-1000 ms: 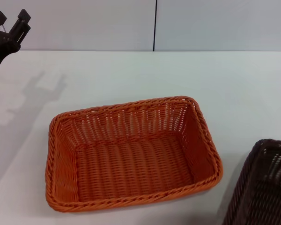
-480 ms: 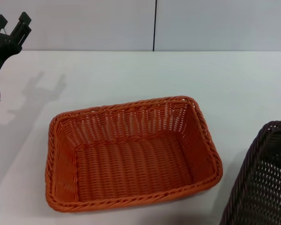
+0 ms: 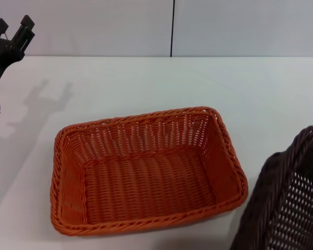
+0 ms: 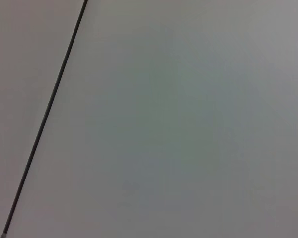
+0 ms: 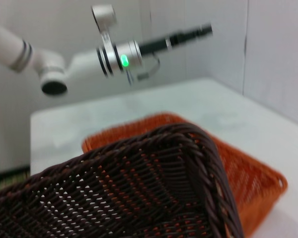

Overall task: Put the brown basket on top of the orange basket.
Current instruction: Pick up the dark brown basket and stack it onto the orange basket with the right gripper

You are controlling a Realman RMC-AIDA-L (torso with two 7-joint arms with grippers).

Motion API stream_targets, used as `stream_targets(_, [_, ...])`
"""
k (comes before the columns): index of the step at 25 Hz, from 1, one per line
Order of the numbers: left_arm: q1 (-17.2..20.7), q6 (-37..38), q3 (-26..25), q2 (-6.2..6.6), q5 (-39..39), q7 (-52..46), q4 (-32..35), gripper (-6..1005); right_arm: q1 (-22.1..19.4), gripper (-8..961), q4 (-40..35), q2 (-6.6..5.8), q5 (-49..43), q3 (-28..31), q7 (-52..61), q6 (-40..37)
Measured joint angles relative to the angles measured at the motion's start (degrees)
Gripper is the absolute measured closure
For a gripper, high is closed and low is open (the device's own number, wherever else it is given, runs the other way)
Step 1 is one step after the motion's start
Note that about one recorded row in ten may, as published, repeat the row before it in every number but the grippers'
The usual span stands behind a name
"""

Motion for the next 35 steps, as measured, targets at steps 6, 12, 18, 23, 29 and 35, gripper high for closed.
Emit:
stream_targets(6, [-0.4, -1.5, 0.0, 0.15, 0.0, 1.4, -0.2, 287, -2.2, 806, 6.8, 0.28, 7.7, 0.3, -2.9, 0.1])
stream_targets(12, [-1.3, -2.7, 0.0, 0.33, 0.0, 2.4, -0.5, 287, -1.3, 806, 18.7, -0.58, 8.2, 1.5, -8.0, 2.0])
stream_targets(18, [-1.8, -3.5, 0.0, 0.45, 0.0, 3.8, -0.5, 287, -1.0, 806, 24.6, 0.57, 11.8, 2.7, -11.3, 2.9])
stream_targets(23, [-2.1, -4.8, 0.0, 0.43, 0.1, 4.7, -0.5, 287, -2.1, 806, 27.2, 4.02, 17.5, 3.1, -14.4, 3.6])
stream_targets(29, [-2.6, -5.5, 0.0, 0.54, 0.1, 5.2, -0.4, 287, -2.3, 806, 33.8, 6.76, 19.4, 4.0, -20.7, 6.1])
stream_targets(35, [-2.9, -6.1, 0.3, 0.41, 0.1, 6.5, -0.4, 287, -2.8, 806, 44.2, 8.15, 19.4, 6.0, -30.8, 10.1])
